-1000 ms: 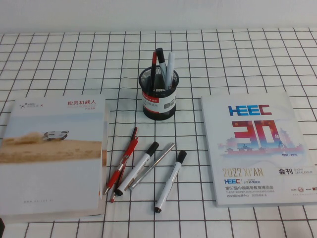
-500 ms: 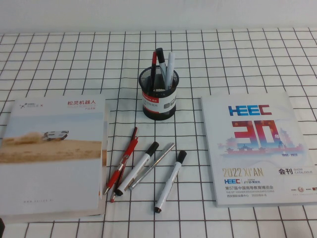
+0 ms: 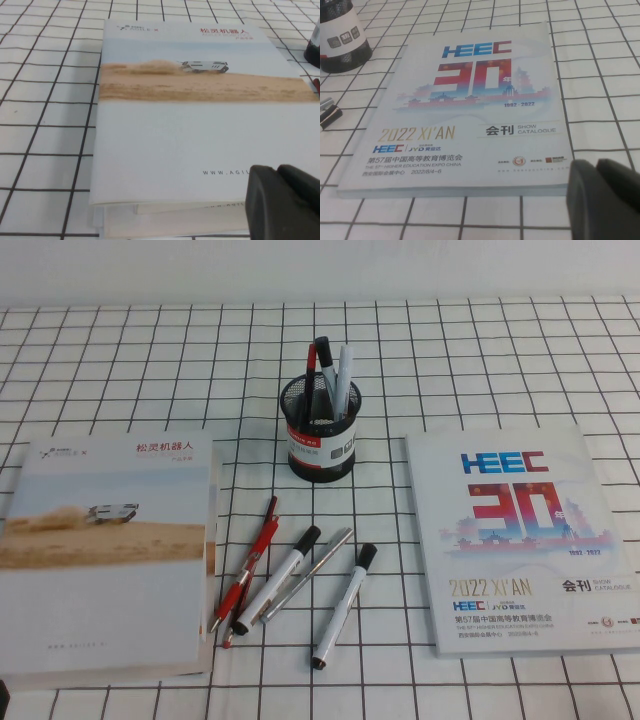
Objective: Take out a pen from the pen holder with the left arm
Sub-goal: 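Take a marker out of the pen holder and lay it on the table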
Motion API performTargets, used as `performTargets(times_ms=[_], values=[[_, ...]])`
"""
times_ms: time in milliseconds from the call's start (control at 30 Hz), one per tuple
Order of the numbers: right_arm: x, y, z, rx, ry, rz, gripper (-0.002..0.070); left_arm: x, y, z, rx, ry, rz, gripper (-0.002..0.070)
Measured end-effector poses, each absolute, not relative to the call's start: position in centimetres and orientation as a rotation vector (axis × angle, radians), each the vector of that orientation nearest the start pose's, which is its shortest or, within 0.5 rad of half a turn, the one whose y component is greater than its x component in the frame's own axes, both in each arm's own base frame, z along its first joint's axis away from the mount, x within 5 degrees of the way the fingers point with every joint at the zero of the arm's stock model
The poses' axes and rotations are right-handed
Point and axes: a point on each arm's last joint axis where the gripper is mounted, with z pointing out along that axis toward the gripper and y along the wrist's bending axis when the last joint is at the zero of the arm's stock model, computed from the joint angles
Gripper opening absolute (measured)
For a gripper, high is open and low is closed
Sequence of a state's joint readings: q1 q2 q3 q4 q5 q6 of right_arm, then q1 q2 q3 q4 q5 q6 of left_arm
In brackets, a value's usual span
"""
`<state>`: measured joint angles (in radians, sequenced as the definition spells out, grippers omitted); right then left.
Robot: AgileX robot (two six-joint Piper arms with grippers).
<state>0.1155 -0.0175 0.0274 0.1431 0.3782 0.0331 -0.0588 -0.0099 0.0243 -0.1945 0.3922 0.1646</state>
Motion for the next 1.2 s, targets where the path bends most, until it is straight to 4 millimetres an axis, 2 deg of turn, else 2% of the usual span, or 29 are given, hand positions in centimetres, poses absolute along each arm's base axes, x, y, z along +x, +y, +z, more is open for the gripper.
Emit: performTargets(times_ms=[900, 1033, 1200], values=[[5.1, 1.1, 17.1, 0.011, 1.875, 0.243, -0.0015, 5.2, -1.0, 17.3, 0.086, 1.864, -0.121, -0.0004], [5.1, 1.1, 17.1, 0.011, 1.875, 0.243, -0.0015, 5.4, -1.1, 17.9, 0.022, 1.799, -0.19, -0.0004], [5.1, 1.1, 17.1, 0.011, 1.875, 0.243, -0.0015, 5.6, -1.0, 19.3, -0.18, 1.638, -0.378, -0.0004]])
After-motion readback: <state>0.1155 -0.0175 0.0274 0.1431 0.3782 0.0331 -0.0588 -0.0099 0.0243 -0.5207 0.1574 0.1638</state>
